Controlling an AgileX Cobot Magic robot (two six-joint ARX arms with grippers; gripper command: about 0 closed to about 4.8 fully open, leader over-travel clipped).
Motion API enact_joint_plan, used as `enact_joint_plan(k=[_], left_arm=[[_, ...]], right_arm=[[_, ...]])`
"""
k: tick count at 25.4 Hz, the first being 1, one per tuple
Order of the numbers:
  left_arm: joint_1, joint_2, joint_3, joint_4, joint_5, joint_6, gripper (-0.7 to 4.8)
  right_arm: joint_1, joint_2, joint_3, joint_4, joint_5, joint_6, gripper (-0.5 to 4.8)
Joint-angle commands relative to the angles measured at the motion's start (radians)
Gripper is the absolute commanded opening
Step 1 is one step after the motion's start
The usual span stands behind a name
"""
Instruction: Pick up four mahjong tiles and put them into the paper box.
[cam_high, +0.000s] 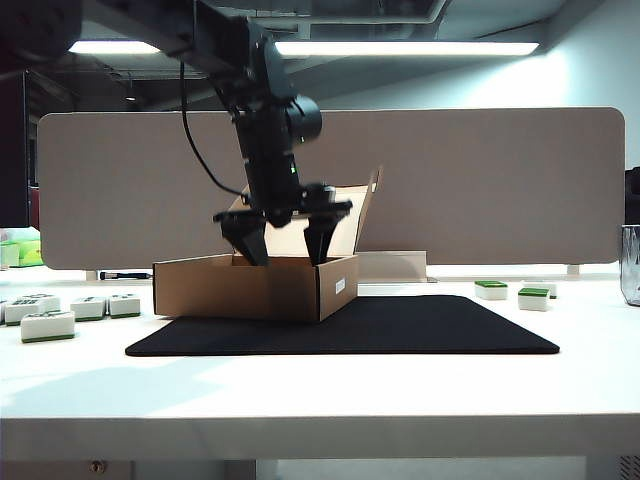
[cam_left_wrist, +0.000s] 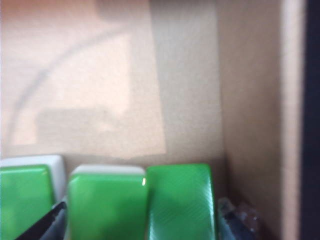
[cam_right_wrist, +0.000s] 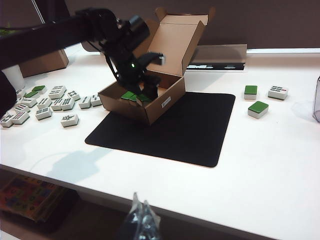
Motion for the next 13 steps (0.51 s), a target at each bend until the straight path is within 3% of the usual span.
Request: enact_joint_plan(k=[1,13], left_arm=[[0.004,-0.026,0.005,0.003,0.003,0.004,3.78],[0.048,-0.165,0.004,-0.105,-0.001,0.003,3.71]], right_arm=[[0.000,-0.012,0.003,0.012,0.002,-0.003,-0.01],[0.000,-0.012,0.003,0.013,0.002,-0.003,-0.01]])
